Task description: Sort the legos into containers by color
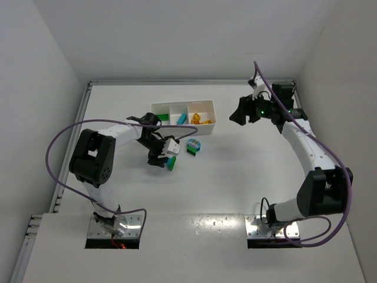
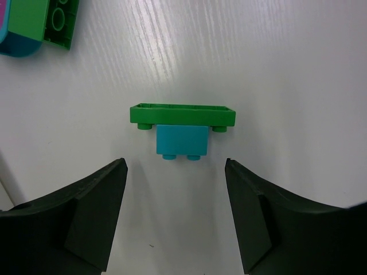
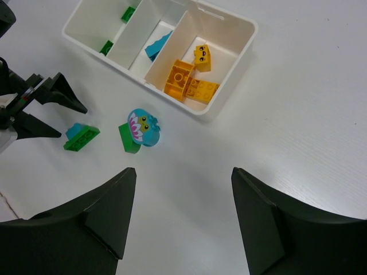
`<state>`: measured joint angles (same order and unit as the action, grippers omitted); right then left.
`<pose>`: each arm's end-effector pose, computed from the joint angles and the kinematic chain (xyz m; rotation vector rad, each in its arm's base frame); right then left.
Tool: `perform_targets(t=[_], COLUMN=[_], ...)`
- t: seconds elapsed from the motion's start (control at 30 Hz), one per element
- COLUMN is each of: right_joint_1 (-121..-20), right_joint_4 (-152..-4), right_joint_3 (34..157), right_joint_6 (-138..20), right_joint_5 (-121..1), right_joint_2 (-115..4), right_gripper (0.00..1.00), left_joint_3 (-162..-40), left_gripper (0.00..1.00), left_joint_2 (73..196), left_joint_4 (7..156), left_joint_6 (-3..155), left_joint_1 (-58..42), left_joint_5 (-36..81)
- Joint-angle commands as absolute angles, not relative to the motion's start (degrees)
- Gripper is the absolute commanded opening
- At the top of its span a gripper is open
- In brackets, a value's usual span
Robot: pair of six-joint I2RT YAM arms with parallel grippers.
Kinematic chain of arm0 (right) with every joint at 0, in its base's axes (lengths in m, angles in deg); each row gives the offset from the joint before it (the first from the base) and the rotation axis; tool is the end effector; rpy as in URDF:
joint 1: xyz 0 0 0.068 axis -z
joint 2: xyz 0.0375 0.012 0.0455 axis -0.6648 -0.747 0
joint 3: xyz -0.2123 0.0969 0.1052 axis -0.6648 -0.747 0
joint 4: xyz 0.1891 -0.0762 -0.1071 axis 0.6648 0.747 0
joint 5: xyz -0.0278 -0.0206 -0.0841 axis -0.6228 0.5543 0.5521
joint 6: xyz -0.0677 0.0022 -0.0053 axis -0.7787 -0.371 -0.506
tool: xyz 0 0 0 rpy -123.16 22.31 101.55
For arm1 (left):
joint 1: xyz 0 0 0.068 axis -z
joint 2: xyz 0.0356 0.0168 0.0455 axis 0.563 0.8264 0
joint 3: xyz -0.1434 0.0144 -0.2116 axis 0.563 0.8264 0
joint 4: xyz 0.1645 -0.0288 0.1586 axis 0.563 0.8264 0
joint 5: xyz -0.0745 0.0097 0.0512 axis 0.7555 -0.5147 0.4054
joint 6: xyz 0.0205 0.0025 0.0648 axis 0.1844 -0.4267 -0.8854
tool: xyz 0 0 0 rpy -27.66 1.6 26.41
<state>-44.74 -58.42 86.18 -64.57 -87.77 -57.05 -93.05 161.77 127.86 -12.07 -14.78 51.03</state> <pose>0.3008 0.0477 0.2881 -0.3754 2.1209 0.7145 0.2645 -0.1282 0.1530 1.9986 1.7336 -0.6896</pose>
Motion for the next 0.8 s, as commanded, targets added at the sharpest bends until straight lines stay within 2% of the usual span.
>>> perform_targets(t=[0.0,0.6,0.77], right_joint_1=[-44.39,-44.39,-44.39], right_joint_4=[-59.62,-59.62,-59.62], right_joint_3=[86.1,85.57,85.57], right_joint_6=[-64.24,-64.24,-64.24], right_joint_5=[-88.94,-88.94,-88.94], right_joint_2=[-55.43,-54.9,-54.9], right_gripper=[0.68,0.68,0.68], left_joint_3=[-92.74,-92.74,-92.74], left_gripper=[0.75,0.71,0.66], left_joint_2=[159.47,159.47,159.47], left_joint_4=[127.08,127.08,127.08], left_joint_6=[-11.89,-11.36,-10.31], left_joint_1=[-14.05,-11.15,-10.62], left_joint_5=[52.12,52.64,51.59])
